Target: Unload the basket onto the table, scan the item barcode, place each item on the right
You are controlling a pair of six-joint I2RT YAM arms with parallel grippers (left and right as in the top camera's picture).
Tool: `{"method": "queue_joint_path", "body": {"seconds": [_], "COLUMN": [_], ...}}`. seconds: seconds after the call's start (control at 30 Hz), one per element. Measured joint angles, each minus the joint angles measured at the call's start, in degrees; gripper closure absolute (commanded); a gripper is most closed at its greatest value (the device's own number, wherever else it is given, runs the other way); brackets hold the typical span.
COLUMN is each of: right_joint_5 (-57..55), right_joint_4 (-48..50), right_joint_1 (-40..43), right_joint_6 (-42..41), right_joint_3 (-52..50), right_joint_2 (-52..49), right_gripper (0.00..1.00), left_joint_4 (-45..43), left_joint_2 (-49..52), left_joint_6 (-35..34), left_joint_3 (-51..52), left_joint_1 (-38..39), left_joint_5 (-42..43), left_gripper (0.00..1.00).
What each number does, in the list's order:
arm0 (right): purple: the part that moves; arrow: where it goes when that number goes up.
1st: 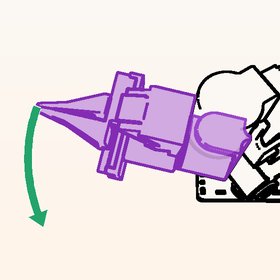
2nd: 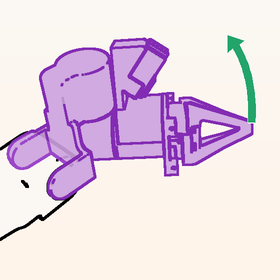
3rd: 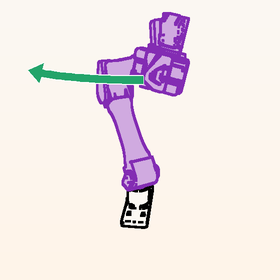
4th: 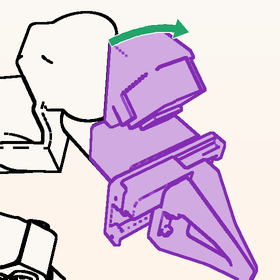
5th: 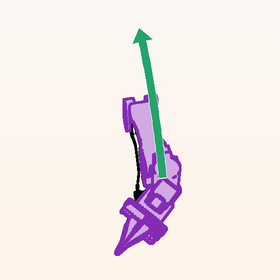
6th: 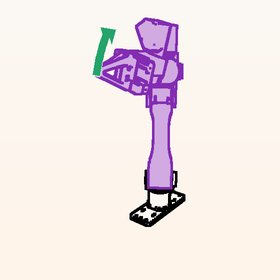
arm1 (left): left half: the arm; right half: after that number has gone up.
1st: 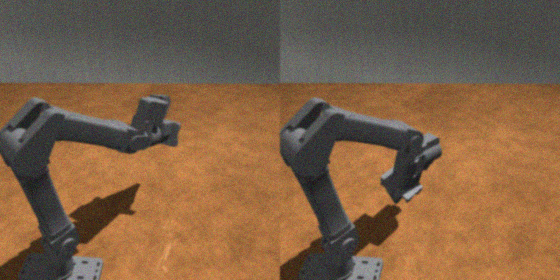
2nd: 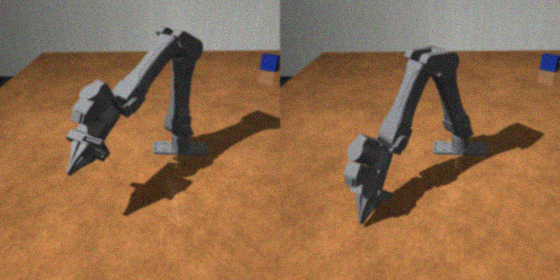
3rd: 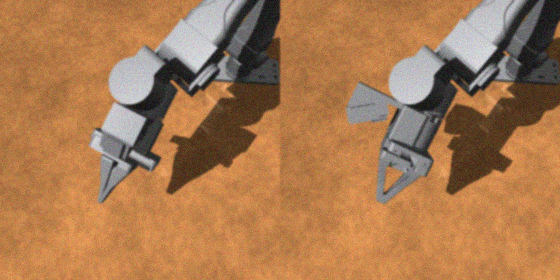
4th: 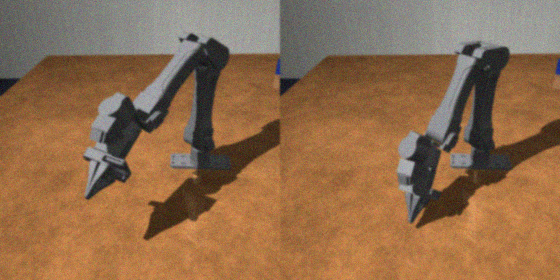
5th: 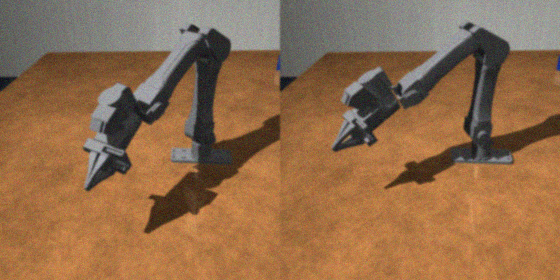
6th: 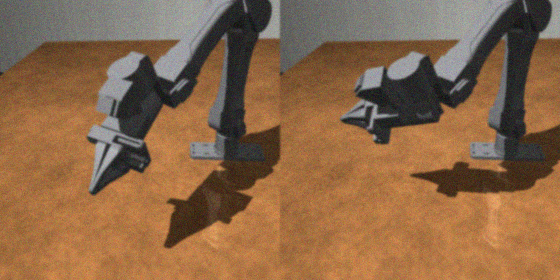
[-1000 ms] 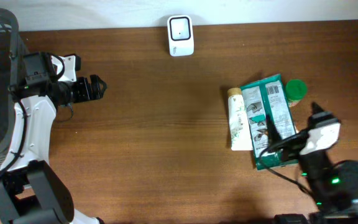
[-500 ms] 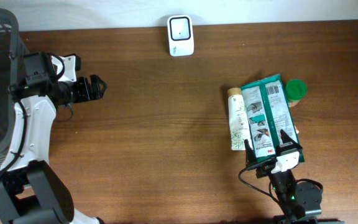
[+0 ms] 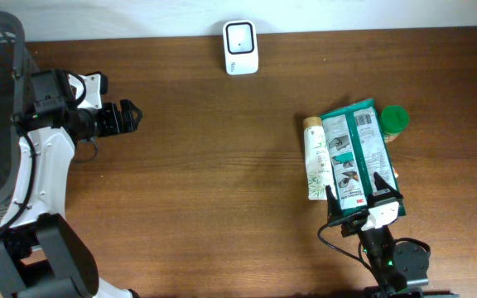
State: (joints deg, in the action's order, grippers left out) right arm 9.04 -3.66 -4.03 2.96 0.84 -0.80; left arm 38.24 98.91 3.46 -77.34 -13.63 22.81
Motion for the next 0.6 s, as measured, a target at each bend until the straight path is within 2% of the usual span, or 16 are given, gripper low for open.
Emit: {"method": "queue_joint_path", "body": {"seconds": [0.1,0.17,0.23,0.3,0.37,0.43,0.53,0.6], "right_joint_5": [0.00,-0.04,-0.04,-0.20,-0.20,-0.20,-0.20,-0.20], "right_joint_4": [0.02,0.04,0.07,0.07,0.02,-0.02,0.02,0.02], "right_joint_1": [0.00,0.00,-0.04,-0.04,-0.04,-0.04,-0.07,-0.07], "right_joint_6": [0.00,0.02,0.00,0.00,0.00,-0.02,0.00,0.02], "right_joint_3": [0.00,0.00,0.00,-0.02,0.00,0.00,-0.02,-0.02], "right_joint_2": [0.04,0.11,0.20,0.22,0.22,0.17,0.22,0.22], "right_gripper": [0.02,0.02,0.02,0.02,0.02,0.01,0.02,0.02], "left_joint_4": [0.09,-0.35,-8.00,-19.76,-31.23,-37.66,-38.42,-38.32], "left_joint_2": [-9.42,-24.33,-37.40,-51.17,-64.85,-77.48,-87.73,-91.49], "left_joint_6": [0.00,0.02,0.04,1.03,6.14,11.34,13.14,13.53], "left_joint_3": [1.31,8.26,20.35,36.48,50.25,61.64,71.71,74.90], "left_joint_1": [0.11,0.15,0.15,0.74,3.80,5.99,6.43,7.43], "left_joint_5": [-7.43,-11.26,-13.42,-14.40,-14.78,-14.93,-15.96,-17.59], "left_gripper": [0.01,0.01,0.01,0.01,0.01,0.01,0.01,0.01]}}
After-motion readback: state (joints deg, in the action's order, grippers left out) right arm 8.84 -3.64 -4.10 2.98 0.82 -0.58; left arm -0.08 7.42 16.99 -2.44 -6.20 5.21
